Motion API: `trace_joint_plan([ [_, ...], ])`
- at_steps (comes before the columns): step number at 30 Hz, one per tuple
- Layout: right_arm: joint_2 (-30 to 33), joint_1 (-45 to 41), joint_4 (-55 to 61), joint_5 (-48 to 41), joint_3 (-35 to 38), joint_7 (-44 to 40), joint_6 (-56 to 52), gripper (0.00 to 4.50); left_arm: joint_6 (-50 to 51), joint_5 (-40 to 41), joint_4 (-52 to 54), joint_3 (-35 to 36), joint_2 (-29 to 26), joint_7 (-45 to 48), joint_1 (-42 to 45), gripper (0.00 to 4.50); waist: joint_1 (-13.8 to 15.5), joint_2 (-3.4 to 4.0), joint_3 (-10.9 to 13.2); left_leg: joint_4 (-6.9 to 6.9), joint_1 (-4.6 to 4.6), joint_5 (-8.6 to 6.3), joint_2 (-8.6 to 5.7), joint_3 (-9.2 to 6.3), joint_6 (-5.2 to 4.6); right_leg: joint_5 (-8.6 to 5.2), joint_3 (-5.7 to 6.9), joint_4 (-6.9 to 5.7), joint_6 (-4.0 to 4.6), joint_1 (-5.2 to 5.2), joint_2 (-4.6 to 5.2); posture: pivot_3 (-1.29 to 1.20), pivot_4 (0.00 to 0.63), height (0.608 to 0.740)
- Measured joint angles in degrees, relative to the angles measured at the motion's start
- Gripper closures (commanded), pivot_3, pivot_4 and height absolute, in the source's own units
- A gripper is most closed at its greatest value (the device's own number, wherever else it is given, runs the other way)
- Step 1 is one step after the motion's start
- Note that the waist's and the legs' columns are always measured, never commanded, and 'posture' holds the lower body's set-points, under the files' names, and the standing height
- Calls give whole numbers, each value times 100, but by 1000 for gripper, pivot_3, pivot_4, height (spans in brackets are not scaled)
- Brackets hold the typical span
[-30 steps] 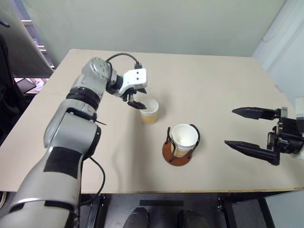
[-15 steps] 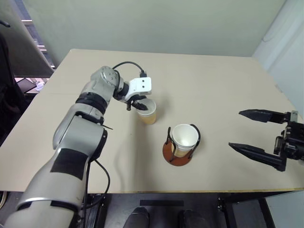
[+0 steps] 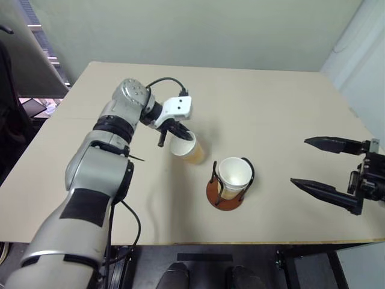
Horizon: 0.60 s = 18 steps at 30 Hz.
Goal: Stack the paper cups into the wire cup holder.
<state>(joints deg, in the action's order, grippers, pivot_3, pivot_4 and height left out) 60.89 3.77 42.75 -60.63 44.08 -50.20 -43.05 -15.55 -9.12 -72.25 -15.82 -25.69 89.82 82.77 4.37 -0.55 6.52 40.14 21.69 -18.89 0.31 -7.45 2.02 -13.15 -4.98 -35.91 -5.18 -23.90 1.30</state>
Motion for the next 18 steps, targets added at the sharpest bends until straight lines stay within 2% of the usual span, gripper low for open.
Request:
trace_joint_plan([
  [3,22,-61,-78,30,-26,-37,21,0,85,831,538,-1,29,34,168,4444,1,0,0,5,14,1,-1,0,-2,4,0,2,-7,-5,3,0,150,740],
  [5,60,-113,-141,78,-45,-55,30,0,314,1700,1316,-207,-26,49,247,4444,-1,1,0,3,17,1,-4,5,-3,5,-1,2,-9,-6,7,0,150,740],
  [8,74,-141,-163,122,-63,-58,41,0,837,3167,2843,-911,-431,75,196,4444,-12,4,-2,0,16,1,0,18,-3,5,-1,-1,-10,-7,6,0,150,740],
  [11,74,-115,-153,120,-62,-59,29,0,1074,4211,4023,-1591,-937,84,143,4444,-26,8,-5,0,10,1,1,12,-3,5,-1,-2,-10,-8,6,0,150,740],
  [14,73,-42,-116,111,-40,-59,-4,0,838,4502,4443,-2367,-1293,87,130,4444,-23,10,-5,3,-11,2,0,-5,-5,6,-5,-10,-9,11,16,0,150,740],
  [18,56,100,45,61,58,-50,-41,0,482,4342,4184,-2912,-1159,88,115,4444,-20,7,-4,9,-25,0,-2,-8,-14,6,-7,-10,-7,33,21,0,150,740],
])
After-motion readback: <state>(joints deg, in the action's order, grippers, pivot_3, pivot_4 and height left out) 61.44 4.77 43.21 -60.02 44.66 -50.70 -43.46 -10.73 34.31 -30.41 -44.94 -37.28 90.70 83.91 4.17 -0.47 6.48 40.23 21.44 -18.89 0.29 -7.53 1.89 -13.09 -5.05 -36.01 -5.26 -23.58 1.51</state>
